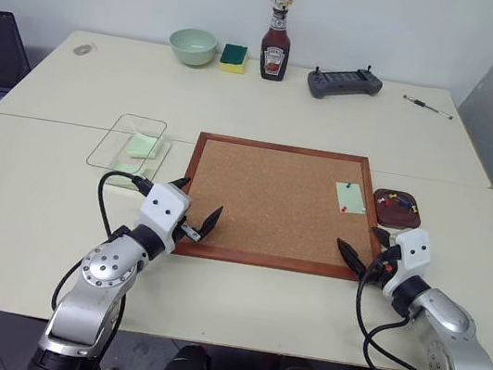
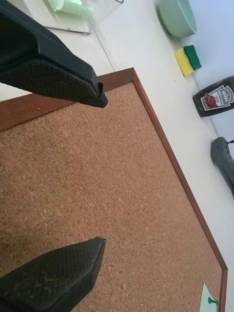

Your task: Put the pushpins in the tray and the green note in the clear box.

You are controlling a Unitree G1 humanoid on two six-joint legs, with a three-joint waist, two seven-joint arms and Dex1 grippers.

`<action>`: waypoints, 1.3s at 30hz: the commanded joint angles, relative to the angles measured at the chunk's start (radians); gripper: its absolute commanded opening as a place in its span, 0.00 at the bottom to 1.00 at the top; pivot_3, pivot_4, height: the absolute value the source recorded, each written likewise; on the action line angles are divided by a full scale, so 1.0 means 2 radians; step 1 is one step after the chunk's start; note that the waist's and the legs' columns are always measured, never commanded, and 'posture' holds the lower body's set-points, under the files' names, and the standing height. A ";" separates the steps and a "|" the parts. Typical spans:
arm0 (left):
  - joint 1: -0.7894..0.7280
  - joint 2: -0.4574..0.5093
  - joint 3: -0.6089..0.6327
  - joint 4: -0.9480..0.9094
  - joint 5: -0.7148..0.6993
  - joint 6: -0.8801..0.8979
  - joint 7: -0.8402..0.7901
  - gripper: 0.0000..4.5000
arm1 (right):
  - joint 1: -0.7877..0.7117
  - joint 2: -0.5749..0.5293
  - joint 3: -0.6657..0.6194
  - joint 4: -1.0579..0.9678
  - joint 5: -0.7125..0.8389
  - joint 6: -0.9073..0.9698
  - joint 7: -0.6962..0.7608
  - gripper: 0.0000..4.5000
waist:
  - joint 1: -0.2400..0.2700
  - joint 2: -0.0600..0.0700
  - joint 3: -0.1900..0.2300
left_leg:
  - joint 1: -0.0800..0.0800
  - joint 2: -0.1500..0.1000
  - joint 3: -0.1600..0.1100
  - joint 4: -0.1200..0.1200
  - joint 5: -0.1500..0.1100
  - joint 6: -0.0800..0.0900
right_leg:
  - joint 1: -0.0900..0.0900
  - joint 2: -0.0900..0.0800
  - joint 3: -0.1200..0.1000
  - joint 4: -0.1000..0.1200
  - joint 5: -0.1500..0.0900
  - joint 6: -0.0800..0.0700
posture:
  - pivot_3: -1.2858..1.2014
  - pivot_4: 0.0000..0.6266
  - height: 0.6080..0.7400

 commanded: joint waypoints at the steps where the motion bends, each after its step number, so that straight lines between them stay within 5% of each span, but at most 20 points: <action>1: -0.002 0.004 0.007 -0.005 -0.002 -0.012 -0.001 1.00 | -0.006 -0.001 -0.002 -0.012 -0.002 -0.010 -0.001 1.00 | 0.000 0.000 0.000 | 0.000 0.000 0.000 0.000 0.000 0.000 | 0.000 0.000 0.000 0.000 0.000 0.000 | 0.52 0.24 1.00; 18: -0.023 0.042 -0.003 -0.006 -0.013 -0.033 -0.059 1.00 | -0.008 0.000 -0.003 -0.009 -0.001 -0.014 0.006 1.00 | 0.000 0.000 0.000 | 0.000 0.000 0.000 0.000 0.000 0.000 | 0.000 0.000 0.000 0.000 0.000 0.000 | 0.52 0.24 1.00; 39: -0.174 0.015 -0.071 0.134 -0.053 -0.027 -0.160 0.11 | -0.006 0.002 0.002 -0.023 -0.003 -0.071 0.023 1.00 | 0.000 0.000 0.000 | 0.000 0.000 0.000 0.000 0.000 0.000 | 0.000 0.000 0.000 0.000 0.000 0.000 | 0.52 0.24 1.00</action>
